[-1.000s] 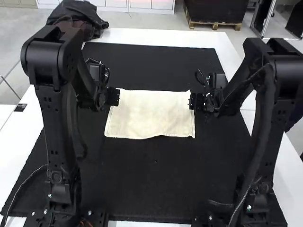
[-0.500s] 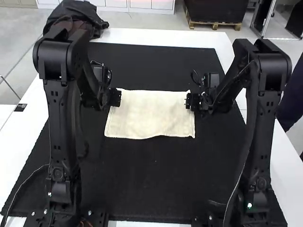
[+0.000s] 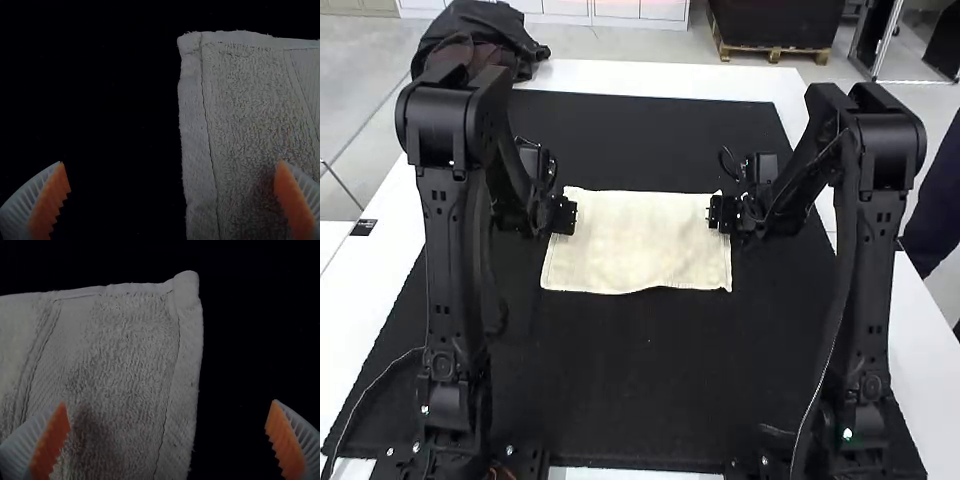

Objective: Fold the towel.

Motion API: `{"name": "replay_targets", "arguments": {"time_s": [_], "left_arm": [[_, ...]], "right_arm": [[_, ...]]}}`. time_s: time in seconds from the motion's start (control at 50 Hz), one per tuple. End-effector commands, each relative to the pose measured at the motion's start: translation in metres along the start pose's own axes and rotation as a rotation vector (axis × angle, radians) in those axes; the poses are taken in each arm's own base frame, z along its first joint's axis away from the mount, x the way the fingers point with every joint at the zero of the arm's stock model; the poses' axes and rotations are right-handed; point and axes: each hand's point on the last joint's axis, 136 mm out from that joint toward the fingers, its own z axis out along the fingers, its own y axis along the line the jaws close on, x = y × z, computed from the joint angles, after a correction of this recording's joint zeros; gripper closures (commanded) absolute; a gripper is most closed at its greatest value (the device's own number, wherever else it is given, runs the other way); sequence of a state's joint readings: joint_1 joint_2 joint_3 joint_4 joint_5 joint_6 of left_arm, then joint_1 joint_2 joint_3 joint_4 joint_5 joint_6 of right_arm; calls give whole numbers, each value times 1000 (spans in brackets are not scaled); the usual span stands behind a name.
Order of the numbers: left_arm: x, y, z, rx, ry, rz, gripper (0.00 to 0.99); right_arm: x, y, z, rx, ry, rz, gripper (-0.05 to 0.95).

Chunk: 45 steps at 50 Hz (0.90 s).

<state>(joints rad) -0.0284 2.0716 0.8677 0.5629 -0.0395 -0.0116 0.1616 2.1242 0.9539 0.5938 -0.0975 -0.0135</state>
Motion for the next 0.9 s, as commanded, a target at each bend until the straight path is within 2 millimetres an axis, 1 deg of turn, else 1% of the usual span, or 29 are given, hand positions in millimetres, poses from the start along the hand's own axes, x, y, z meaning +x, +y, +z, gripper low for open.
{"name": "replay_targets", "arguments": {"time_s": [0.0,0.06,0.12,0.14,0.16,0.2,0.22,0.24,0.26,0.28,0.32,0.38,0.4,0.52,0.58,0.68,0.84,0.88], "left_arm": [[3,-5,4,13,13,19,46],[4,-6,4,14,19,22,87],[8,-6,4,15,31,32,152],[8,-6,4,15,34,35,185],[10,-6,5,16,39,40,220],[14,-6,5,17,49,51,325],[16,-6,6,16,55,59,390],[17,-6,6,17,58,65,461],[21,-6,6,16,68,70,520],[23,-6,6,16,75,72,630],[28,-5,7,11,87,71,761],[31,-5,7,10,93,72,956],[32,-6,7,10,94,73,972],[33,-6,8,11,88,79,969],[30,-6,8,11,71,80,969],[18,-5,7,8,39,77,969],[-7,-4,2,4,-27,69,969],[-10,-3,0,3,-33,66,969]], "right_arm": [[2,11,6,-28,15,-39,-7],[4,12,6,-28,26,-42,2],[8,11,6,-31,43,-41,105],[9,12,6,-35,47,-40,167],[10,12,6,-38,49,-42,251],[10,13,6,-45,49,-43,416],[10,15,5,-55,50,-43,539],[10,16,5,-61,50,-44,633],[10,17,5,-66,50,-46,698],[10,18,5,-69,49,-47,802],[9,18,4,-73,47,-52,925],[11,19,4,-82,52,-52,920],[10,19,4,-82,52,-51,920],[12,20,3,-90,58,-49,920],[9,19,2,-89,52,-45,921],[1,17,-1,-86,34,-36,923],[-18,18,-10,-86,-9,-25,923],[-22,18,-12,-85,-18,-24,923]]}}
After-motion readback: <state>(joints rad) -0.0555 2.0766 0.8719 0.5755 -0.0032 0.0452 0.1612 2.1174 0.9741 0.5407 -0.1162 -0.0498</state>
